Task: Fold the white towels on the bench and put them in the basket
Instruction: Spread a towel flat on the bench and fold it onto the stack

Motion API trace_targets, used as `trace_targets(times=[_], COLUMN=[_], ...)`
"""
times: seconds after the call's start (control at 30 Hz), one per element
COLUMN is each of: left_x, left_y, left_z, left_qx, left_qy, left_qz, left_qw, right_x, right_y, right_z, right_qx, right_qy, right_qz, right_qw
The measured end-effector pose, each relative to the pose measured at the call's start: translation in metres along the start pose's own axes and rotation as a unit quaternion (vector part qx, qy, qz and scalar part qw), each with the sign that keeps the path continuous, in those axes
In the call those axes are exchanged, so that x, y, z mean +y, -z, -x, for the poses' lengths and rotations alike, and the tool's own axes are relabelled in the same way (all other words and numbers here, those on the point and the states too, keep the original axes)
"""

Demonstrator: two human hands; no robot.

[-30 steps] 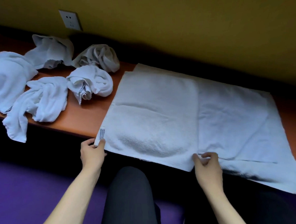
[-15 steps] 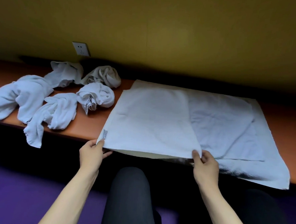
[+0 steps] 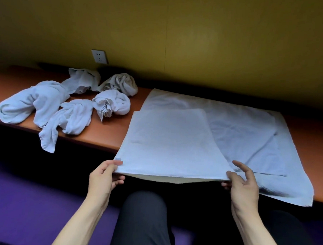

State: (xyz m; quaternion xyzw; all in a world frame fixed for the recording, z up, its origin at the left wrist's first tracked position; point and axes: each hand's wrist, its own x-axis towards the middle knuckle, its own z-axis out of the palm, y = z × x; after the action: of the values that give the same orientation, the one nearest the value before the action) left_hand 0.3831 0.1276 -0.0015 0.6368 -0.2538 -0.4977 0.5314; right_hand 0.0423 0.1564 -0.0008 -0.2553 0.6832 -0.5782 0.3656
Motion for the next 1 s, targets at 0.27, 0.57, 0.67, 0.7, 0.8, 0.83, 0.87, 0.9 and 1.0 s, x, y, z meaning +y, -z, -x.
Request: trace_targets(times=[0.27, 0.57, 0.67, 0.7, 0.8, 0.83, 0.87, 0.9, 1.0], left_x=[0.004, 0.035, 0.047, 0.050, 0.062, 0.063, 0.063, 0.061, 0.051], left_y=[0.001, -0.050, -0.076, -0.084, -0.110, -0.116, -0.121, -0.125, -0.134], left_z=[-0.022, -0.109, -0.145, -0.158, -0.192, -0.203, -0.214, -0.225, -0.254], left_qx=[-0.049, 0.060, 0.044, 0.055, 0.078, 0.080, 0.080, 0.081, 0.083], left_qy=[-0.087, -0.201, -0.201, -0.203, -0.198, -0.195, -0.191, -0.191, -0.193], left_qz=[-0.098, -0.236, -0.223, -0.231, -0.264, -0.278, -0.289, -0.300, -0.322], left_qw=[0.990, 0.949, 0.953, 0.950, 0.941, 0.937, 0.935, 0.931, 0.923], right_x=[-0.026, -0.036, -0.043, -0.045, -0.043, -0.041, -0.039, -0.038, -0.031], right_y=[-0.020, -0.071, -0.101, -0.111, -0.136, -0.143, -0.149, -0.155, -0.167], right_z=[-0.044, -0.142, -0.177, -0.189, -0.222, -0.231, -0.240, -0.248, -0.266], right_qx=[-0.104, -0.012, -0.011, -0.008, -0.006, -0.008, -0.009, -0.008, -0.013], right_qy=[-0.065, 0.140, 0.172, 0.173, 0.164, 0.159, 0.157, 0.155, 0.152], right_qz=[-0.195, 0.124, 0.163, 0.171, 0.182, 0.186, 0.193, 0.202, 0.228], right_qw=[0.973, 0.982, 0.971, 0.970, 0.969, 0.970, 0.969, 0.967, 0.962])
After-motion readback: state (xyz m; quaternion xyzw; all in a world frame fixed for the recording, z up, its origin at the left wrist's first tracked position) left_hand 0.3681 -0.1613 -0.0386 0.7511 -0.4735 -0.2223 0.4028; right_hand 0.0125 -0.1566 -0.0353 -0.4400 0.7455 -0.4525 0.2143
